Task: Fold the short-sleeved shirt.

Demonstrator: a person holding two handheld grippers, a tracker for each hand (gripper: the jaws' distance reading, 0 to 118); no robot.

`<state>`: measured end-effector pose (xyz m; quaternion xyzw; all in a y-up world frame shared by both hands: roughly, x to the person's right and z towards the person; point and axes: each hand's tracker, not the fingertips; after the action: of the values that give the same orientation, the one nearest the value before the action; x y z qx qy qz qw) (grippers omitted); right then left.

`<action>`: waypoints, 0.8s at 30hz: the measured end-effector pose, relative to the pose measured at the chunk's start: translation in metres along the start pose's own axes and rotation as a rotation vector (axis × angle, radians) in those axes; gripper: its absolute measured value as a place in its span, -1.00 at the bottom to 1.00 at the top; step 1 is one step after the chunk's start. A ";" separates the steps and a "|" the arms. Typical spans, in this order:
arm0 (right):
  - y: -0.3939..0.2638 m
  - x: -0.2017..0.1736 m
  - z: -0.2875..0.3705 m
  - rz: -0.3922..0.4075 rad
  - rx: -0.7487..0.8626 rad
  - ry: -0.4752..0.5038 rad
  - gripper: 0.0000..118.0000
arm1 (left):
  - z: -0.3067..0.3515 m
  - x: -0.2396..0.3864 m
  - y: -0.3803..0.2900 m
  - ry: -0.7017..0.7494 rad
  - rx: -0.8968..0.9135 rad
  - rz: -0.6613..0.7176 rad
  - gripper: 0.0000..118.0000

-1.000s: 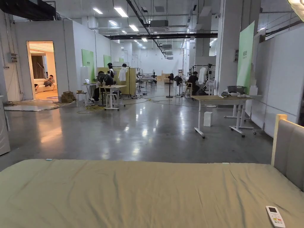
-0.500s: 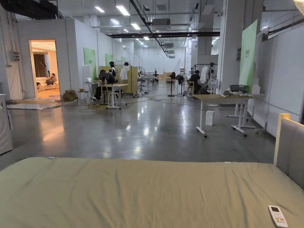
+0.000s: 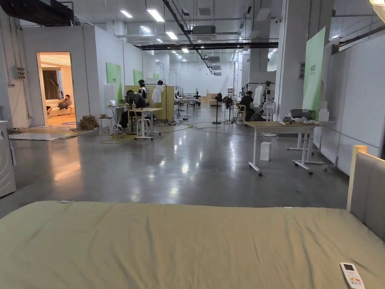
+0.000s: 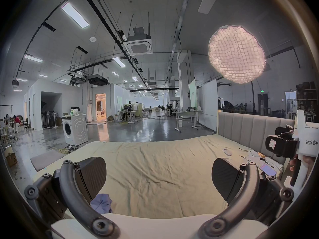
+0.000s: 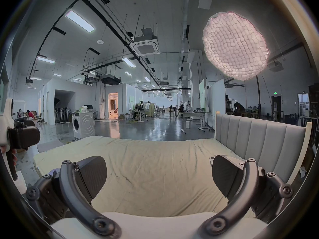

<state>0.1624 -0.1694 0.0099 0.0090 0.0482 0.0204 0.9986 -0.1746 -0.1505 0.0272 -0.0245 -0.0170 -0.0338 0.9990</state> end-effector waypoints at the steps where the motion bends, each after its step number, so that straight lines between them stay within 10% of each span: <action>1: 0.000 0.000 0.000 -0.003 -0.003 0.000 1.00 | 0.000 0.001 -0.001 -0.005 -0.003 -0.003 1.00; 24: -0.002 -0.003 -0.012 -0.122 -0.141 -0.039 1.00 | 0.003 -0.001 0.001 0.008 0.009 0.016 1.00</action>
<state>0.1584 -0.1718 -0.0021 -0.0638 0.0275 -0.0374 0.9969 -0.1754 -0.1493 0.0301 -0.0200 -0.0132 -0.0256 0.9994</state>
